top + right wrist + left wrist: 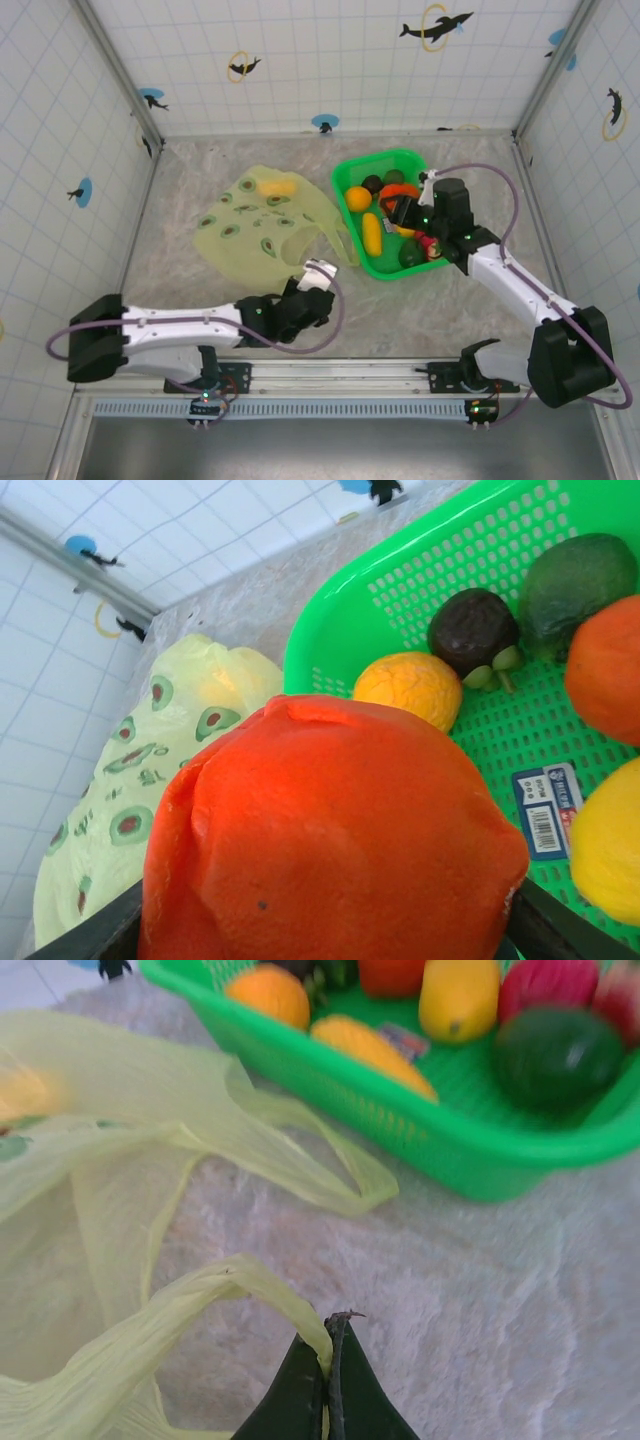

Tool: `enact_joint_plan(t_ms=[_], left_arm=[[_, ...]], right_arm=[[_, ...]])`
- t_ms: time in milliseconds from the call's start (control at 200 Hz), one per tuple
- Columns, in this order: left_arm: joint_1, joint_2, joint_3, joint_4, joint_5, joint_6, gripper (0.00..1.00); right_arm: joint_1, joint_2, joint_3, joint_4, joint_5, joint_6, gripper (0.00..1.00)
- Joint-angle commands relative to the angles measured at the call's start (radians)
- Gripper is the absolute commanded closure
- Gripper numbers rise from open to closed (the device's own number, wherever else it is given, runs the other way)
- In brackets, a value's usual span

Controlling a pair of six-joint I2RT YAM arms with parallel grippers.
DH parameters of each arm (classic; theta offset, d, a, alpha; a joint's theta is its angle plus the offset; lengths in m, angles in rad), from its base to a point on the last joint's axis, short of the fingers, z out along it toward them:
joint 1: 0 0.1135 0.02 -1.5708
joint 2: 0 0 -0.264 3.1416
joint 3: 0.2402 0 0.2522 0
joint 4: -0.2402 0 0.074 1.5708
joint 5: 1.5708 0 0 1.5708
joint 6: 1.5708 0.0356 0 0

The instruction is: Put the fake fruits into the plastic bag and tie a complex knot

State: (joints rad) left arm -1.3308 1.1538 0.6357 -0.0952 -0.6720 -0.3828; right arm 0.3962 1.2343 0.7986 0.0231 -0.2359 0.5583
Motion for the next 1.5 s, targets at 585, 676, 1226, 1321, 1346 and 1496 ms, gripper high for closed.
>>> enact_joint_plan(t_ms=[585,676,1226,1321,1346,1496], left_arm=[[0.028,-0.626,-0.082,-0.278,-0.036,-0.198,1.0],[0.028,-0.635,-0.055,-0.297,-0.046,-0.189,1.0],[0.028,-0.649,0.03,-0.34,-0.063,-0.128,1.0],[0.028,-0.646,0.031,-0.331,-0.054,-0.124,1.0],[0.028,-0.646,0.033,-0.329,-0.05,-0.121,1.0],[0.028,-0.645,0.061,-0.341,-0.048,-0.105,1.0]], right_arm=[[0.526,0.51,0.425,0.159,-0.304,-0.172,0.59],[0.546,0.561,0.439,0.191,-0.321,-0.172,0.62],[0.563,0.601,0.387,0.318,-0.243,-0.19,0.62],[0.567,0.667,0.479,0.281,-0.245,-0.187,0.62],[0.569,0.687,0.507,0.264,-0.24,-0.191,0.62],[0.591,0.79,0.644,0.177,-0.159,-0.232,0.61]])
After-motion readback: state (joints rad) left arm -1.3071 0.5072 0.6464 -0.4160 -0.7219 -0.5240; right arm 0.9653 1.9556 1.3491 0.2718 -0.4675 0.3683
